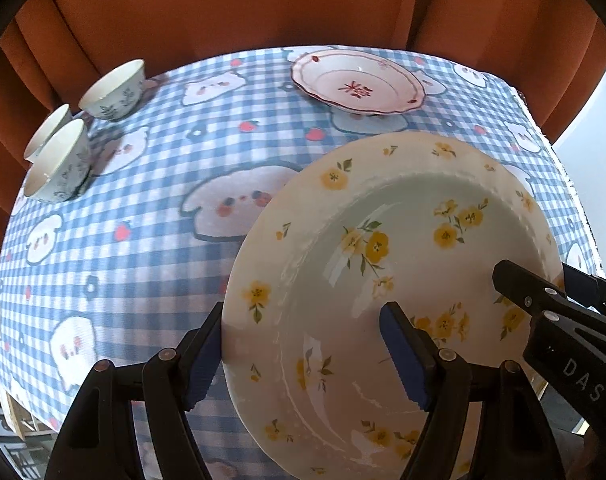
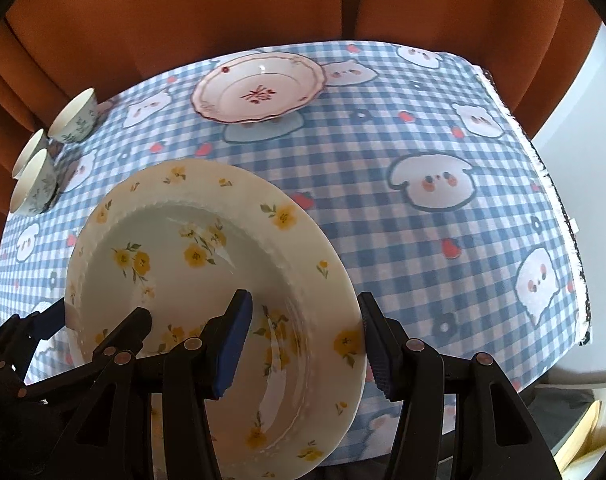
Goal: Organize plates and bowls
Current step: 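Lower the held plate onto the other yellow-flower plate with the right gripper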
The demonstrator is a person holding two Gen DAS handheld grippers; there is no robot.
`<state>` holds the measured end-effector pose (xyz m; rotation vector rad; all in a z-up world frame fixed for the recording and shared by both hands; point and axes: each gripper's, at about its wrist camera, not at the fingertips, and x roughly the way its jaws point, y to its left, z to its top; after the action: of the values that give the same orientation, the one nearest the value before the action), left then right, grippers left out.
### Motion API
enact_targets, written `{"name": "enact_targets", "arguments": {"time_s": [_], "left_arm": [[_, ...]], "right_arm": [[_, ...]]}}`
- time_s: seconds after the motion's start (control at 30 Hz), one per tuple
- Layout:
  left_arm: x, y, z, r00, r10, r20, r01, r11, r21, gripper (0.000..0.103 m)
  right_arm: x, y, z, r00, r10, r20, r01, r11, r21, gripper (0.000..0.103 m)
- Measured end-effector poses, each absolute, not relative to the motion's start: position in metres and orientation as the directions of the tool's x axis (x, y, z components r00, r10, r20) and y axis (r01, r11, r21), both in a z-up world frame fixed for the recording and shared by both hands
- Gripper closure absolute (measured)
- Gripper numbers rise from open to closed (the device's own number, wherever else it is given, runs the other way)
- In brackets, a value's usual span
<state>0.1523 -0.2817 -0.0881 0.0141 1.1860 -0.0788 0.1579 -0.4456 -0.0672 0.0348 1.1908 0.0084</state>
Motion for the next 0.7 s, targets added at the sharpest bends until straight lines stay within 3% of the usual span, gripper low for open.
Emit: {"name": "enact_targets", "arguments": {"time_s": [0.7], "left_arm": [[0.164,-0.3,-0.127,0.279,-0.07,-0.958,-0.018,0.997,-0.078,0.024]], "right_arm": [[0.179,-0.472,-0.094,0.315,0.031,-0.949,-0.047,0.999,0.017,0.045]]}}
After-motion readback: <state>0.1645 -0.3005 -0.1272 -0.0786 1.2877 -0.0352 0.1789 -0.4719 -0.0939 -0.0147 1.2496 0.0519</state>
